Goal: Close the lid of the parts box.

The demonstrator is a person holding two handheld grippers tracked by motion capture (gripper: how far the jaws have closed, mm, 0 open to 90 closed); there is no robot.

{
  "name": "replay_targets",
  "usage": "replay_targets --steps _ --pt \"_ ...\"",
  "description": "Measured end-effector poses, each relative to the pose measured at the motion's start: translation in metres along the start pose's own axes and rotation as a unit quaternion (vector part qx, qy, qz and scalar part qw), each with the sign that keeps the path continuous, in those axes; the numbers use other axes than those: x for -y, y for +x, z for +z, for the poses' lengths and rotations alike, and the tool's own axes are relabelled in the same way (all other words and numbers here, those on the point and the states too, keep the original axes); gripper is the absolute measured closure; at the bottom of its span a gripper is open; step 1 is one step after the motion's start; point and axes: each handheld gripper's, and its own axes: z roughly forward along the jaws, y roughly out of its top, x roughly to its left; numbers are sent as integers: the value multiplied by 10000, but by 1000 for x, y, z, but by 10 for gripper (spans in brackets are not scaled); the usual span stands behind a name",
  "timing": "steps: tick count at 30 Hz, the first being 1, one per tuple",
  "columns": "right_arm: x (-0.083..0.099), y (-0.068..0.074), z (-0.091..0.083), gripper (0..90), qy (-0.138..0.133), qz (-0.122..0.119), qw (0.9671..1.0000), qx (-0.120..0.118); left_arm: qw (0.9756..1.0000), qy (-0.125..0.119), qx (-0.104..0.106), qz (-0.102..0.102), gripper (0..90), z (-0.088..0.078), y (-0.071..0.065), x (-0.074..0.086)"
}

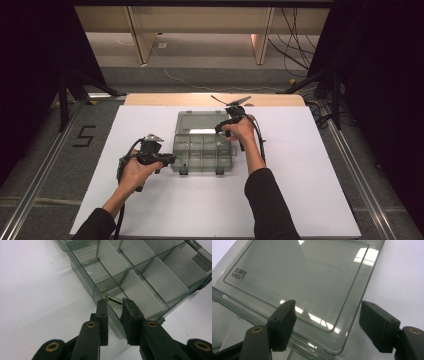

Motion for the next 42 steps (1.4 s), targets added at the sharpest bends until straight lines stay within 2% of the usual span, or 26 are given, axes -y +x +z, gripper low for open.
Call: replay_targets --steps 1,2,5,7,9,13,14,19,20,24,26,28,29,30,31,32,34,36,39,40,41,42 --pt "0 0 0 307 -3 20 10000 6 10000 -1 -1 0 759 0 0 0" --pt "0 -1 1 307 -55 -94 9999 -19 10000 -3 0 -1 760 0 0 0" --pt "0 -1 1 314 -44 -15 10000 -30 10000 -66 9 -71 762 1 0 0" --pt "1 0 2 316 -14 107 9999 -16 10000 -65 -17 -16 766 1 -1 0" --pt "1 -1 2 316 -35 7 10000 -36 9999 -39 -39 91 775 0 -1 0" --pt "1 -1 3 325 1 100 9999 -91 9999 -67 -18 91 778 0 0 1" --pt "1 -1 3 324 8 114 9999 -93 9999 -143 -61 60 777 1 -1 1" --pt "1 -3 2 349 -40 59 9999 -121 9999 -114 -32 110 779 1 -1 1" --pt "2 -2 1 359 -13 177 9998 -99 9998 -147 -65 84 779 1 -1 1" --pt "3 -9 -2 436 -182 58 9997 -170 9998 -153 -33 95 778 1 -1 1" --pt "3 -10 -6 485 -217 95 9995 -186 9998 -134 -66 111 778 1 -1 1" --pt "3 -12 -8 528 -348 -18 9992 -194 9998 -150 -47 105 778 1 -1 1" --pt "3 -10 -10 548 -321 174 9991 -209 9998 -144 -71 113 778 1 -1 1" --pt "3 -12 -11 570 -390 42 9991 -159 9998 -161 -47 95 778 1 -1 1" --pt "3 -11 -12 590 -395 113 9990 -152 9998 -156 -24 128 778 1 0 2" --pt "3 -13 -13 610 -452 -4 9989 -159 9998 -162 -16 101 778 1 0 2" --pt "4 -15 -16 651 -543 -68 9984 -151 9998 -170 -19 111 778 1 0 2" --pt "6 -15 -19 685 -614 45 9979 -192 9998 -169 -22 119 778 1 0 2" --pt "7 -20 -23 724 -726 -163 9968 -278 9998 -179 5 90 778 1 0 2" --pt "7 -20 -23 734 -749 -239 9967 -186 9998 -156 11 84 777 1 0 1" --pt "8 -19 -25 743 -795 -151 9964 -245 9998 -177 4 82 777 1 0 2" --pt "8 -21 -25 754 -832 -284 9959 -197 9998 -176 -3 91 777 1 0 2"
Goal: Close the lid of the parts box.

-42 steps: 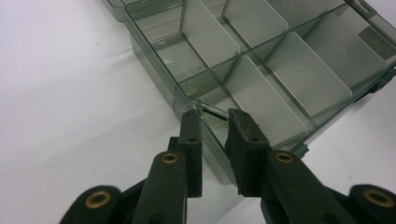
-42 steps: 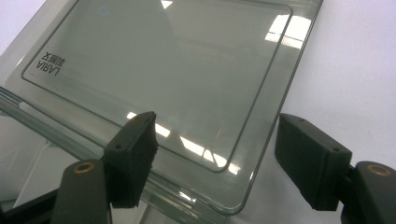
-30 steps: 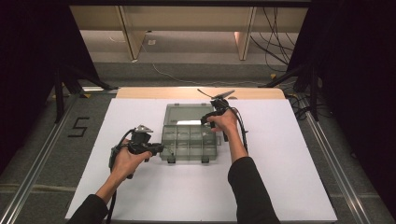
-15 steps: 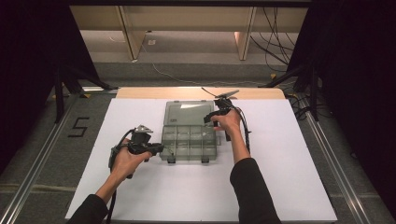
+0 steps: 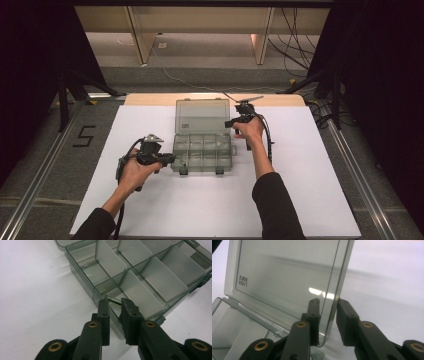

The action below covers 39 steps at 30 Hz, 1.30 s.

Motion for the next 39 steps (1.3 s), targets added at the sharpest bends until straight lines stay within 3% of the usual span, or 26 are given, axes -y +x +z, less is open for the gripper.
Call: replay_targets --steps 1,3,17,18,21,24,25,36,39 --pt "0 1 -2 793 38 124 9999 -58 10000 10 2 6 777 0 0 0" --pt "0 1 -5 812 -41 71 10000 -24 10000 -2 6 -1 777 0 0 0" --pt "12 8 -15 832 -480 -545 9973 120 10000 10 16 18 771 0 1 0" --pt "13 7 -14 832 -606 -774 9951 71 10000 1 10 12 769 0 0 0" --pt "17 10 -17 832 -721 -831 9939 101 10000 -11 8 8 766 0 0 1" --pt "22 10 -17 833 -956 -1024 9901 104 10000 -12 5 10 762 0 1 1" --pt "23 11 -18 833 -946 -982 9906 107 10000 -9 5 18 762 0 1 1" --pt "38 13 -21 837 -1401 -1247 9821 156 10000 -79 9 -17 751 2 2 2" --pt "41 13 -21 837 -1520 -1414 9780 219 10000 -73 3 -13 745 2 2 2"
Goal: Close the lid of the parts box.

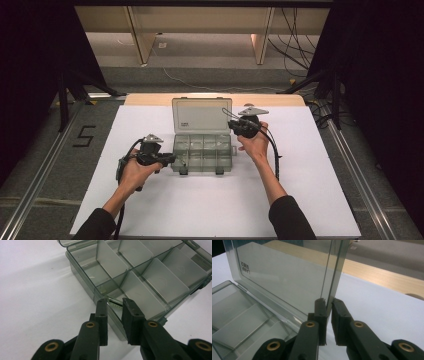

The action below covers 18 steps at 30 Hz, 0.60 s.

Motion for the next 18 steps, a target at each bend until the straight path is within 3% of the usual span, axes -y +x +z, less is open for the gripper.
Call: replay_targets --steps 7,8,10,12,15,18 --pt "5 5 -2 837 -203 -149 9996 121 10000 -4 -52 49 700 0 0 0" --pt "6 5 -3 838 -196 -135 9997 104 9999 41 -30 131 676 -1 2 0" --pt "7 6 -4 839 -226 -153 9995 144 10000 -27 -76 16 596 0 2 0" --pt "8 6 -4 840 -282 -221 9992 161 9999 -13 -75 133 509 -1 4 -1" --pt "9 8 -5 842 -330 -163 9992 177 9997 -142 -191 69 404 -2 4 -4" --pt "9 8 -6 843 -313 -159 9993 157 9995 -193 -220 146 361 -8 7 -10"
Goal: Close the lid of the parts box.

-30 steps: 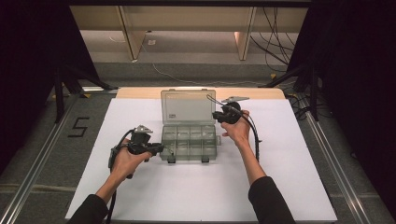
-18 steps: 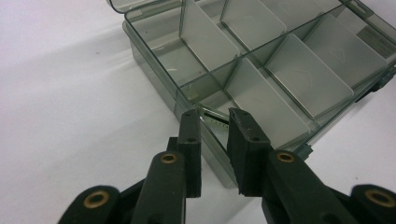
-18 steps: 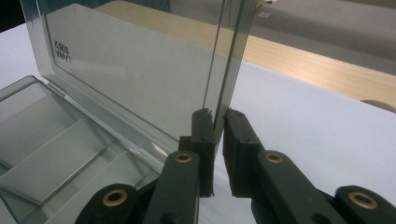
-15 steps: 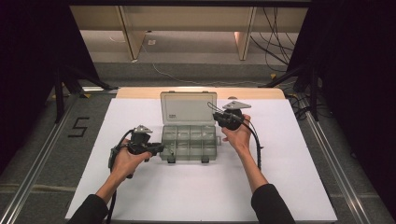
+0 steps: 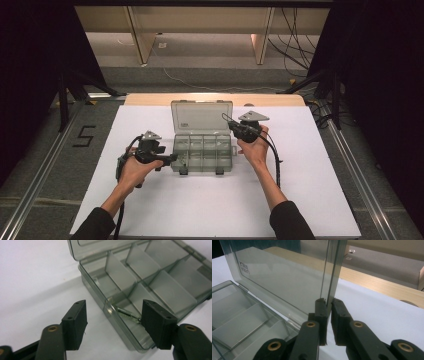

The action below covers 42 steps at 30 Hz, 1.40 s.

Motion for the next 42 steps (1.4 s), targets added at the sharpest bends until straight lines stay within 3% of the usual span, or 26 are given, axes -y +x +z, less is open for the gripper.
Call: replay_targets --steps 4,6,8,11,14,15,19,25,28,31,38,42 --pt "1 1 1 844 -86 -48 9999 78 9999 -164 -25 -15 328 -6 4 -10" --pt "1 1 0 844 -82 -60 9999 95 9991 -375 -48 -182 316 -7 4 -17" --pt "1 1 0 844 -57 -61 9999 77 9990 -414 -27 -155 309 -10 6 -25" --pt "2 1 0 844 -69 -59 9999 85 9975 -673 -104 -202 304 -12 7 -37" --pt "2 2 0 844 -78 -61 9999 71 9969 -752 -157 -190 305 -18 10 -52" --pt "2 2 0 844 -62 -41 10000 59 9954 -886 -171 -308 310 -18 10 -57" --pt "2 2 0 844 -66 -15 10000 73 9934 -1083 -262 -276 339 -26 12 -78" --pt "2 2 0 844 -132 -72 9998 100 9911 -1286 -297 -182 493 -30 14 -102" --pt "2 2 0 844 -104 -55 9999 86 9893 -1405 -359 -143 628 -30 15 -113" --pt "2 2 0 844 -133 -75 9998 107 9893 -1398 -403 -134 731 -28 17 -120" --pt "3 2 0 844 -143 -60 9998 115 9883 -1426 -531 -90 856 -21 18 -133" --pt "3 2 0 844 -147 -74 9998 117 9899 -1275 -617 55 895 -13 18 -138"
